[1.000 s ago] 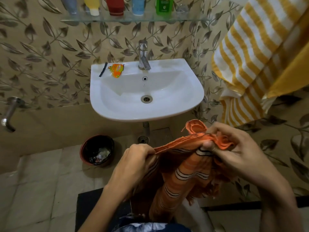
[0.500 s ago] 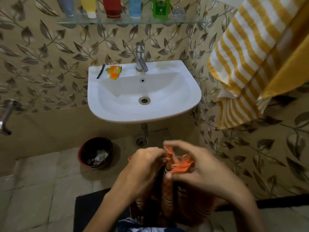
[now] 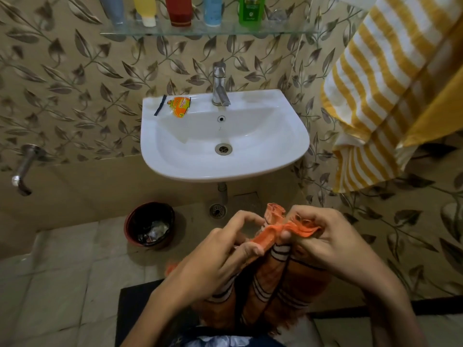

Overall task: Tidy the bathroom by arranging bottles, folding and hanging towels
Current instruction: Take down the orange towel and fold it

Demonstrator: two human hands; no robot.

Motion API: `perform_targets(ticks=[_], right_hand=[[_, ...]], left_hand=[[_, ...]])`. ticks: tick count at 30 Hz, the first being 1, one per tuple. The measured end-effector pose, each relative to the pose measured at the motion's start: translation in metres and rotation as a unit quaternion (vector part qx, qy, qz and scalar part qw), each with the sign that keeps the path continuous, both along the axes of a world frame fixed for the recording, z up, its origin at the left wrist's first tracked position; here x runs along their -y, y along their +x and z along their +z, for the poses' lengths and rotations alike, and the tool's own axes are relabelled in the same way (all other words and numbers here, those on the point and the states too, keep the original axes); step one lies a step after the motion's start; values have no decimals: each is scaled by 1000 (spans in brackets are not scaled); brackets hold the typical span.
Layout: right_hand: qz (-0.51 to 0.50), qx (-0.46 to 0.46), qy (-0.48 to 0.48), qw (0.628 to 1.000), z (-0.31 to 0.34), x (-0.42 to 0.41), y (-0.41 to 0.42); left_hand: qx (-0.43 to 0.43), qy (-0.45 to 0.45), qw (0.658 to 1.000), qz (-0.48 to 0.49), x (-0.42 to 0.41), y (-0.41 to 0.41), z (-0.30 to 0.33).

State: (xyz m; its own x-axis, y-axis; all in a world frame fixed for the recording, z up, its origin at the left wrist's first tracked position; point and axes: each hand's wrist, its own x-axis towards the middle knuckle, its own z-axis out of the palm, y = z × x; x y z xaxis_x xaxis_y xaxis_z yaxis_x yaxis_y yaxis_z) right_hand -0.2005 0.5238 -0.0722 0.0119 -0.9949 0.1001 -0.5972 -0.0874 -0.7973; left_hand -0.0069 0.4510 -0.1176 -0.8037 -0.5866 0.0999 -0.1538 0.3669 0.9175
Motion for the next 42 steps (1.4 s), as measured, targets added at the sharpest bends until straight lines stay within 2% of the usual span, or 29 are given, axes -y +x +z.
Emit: perform_targets(ticks=[9,13,18,20,23,25,27,29,34,42], right_hand=[[-62,-57,-39,996,6,-9,-18],[-127,-91,-36,987,9,-14,-30],[-213,-166,46,962,3,-8,-30],[-185,-154,87,967,1,-8,-21],[-29,4,130,991,0,-8,6],[28,-2,131,991,-7,-5,18],[32,-68,106,991,-11,1,22],[22,-85,96,992,-14,2,20],[-6,-49,81,995,-16,-1,12],[-45,-42,43,997,-18,-2,3]], left_hand=[[74,-55,995,-24,12,11,-2],[106,-104,989,-6,15,19,0],[127,-153,979,35,13,13,6],[132,-169,976,38,11,7,8],[128,-171,977,22,8,0,12],[120,-165,979,11,7,-3,15],[119,-165,979,8,8,-3,15],[126,-162,979,7,9,-1,15],[158,-122,980,6,10,9,15],[163,-133,977,15,5,24,23]])
